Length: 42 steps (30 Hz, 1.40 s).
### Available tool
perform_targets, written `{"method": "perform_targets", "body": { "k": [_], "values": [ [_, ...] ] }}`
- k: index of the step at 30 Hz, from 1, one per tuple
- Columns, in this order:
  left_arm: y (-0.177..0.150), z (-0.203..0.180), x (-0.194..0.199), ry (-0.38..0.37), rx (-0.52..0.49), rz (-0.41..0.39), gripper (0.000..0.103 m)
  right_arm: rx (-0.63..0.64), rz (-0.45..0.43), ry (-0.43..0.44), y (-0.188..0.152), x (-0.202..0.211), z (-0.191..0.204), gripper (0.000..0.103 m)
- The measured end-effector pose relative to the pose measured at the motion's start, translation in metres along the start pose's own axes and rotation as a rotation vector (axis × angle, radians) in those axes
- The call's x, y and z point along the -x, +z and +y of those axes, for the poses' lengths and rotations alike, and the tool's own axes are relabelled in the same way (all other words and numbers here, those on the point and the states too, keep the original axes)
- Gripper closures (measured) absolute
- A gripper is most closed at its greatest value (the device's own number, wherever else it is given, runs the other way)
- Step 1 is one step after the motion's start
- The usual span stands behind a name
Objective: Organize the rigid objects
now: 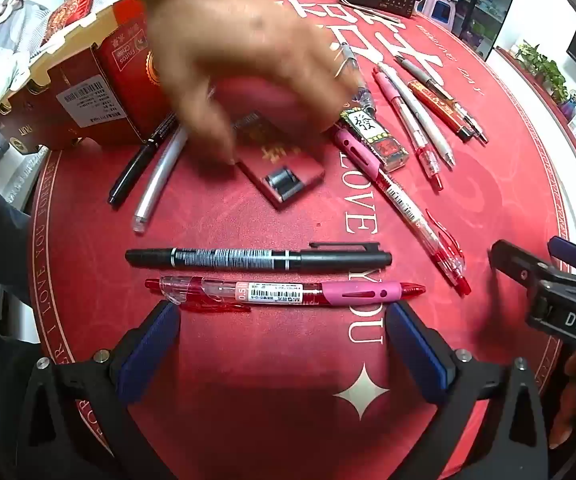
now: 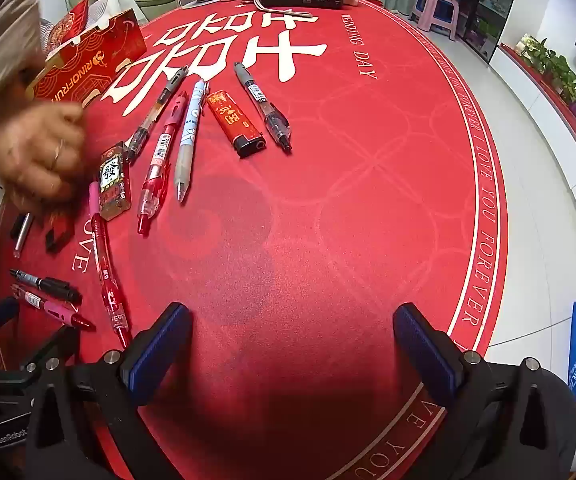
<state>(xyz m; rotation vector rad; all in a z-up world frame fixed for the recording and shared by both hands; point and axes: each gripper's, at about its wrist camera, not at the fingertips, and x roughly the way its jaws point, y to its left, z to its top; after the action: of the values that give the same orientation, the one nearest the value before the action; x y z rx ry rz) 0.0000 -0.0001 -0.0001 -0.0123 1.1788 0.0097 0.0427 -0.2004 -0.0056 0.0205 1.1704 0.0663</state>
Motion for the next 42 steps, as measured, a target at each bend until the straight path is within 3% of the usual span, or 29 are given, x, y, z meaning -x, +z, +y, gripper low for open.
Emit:
{"method": "perform_targets", "body": {
  "k": [11,17,24,32,36,38,39,40,42],
  "values": [
    [0.000,0.000,0.000,-0.004,-0.008,0.010,0.000,0.008,-0.004,-0.007,0.002,0.004,-0.002,0.000],
    [0.005,0.010,0.005,-0.034,0.037,-0.006,0.000,0.113,-0.095,0.012,0.004,0.026,0.014,0.000],
    [0.000,0.040,0.014,-0.080,0.117,-0.021,0.000,0.210,-0.162,0.109,0.002,0.030,0.040,0.000],
    [0.007,0.021,0.013,-0.032,0.060,-0.034,0.000,0.233,-0.237,0.149,-0.002,0.044,0.046,0.000],
    [0.010,0.020,0.015,-0.019,0.060,-0.053,0.001,0.267,-0.261,0.185,-0.004,0.047,0.053,0.015],
    [0.011,0.025,0.015,-0.026,0.083,-0.058,0.001,0.279,-0.258,0.187,-0.004,0.045,0.054,0.015],
    [0.011,0.028,0.014,-0.027,0.097,-0.057,0.001,0.285,-0.255,0.194,-0.004,0.044,0.054,0.020],
    [0.012,0.031,0.014,-0.032,0.114,-0.054,0.001,0.290,-0.247,0.202,-0.004,0.043,0.056,0.032],
    [0.013,0.039,0.013,-0.034,0.148,-0.053,0.002,0.299,-0.233,0.205,-0.003,0.039,0.058,0.039]
  ]
}}
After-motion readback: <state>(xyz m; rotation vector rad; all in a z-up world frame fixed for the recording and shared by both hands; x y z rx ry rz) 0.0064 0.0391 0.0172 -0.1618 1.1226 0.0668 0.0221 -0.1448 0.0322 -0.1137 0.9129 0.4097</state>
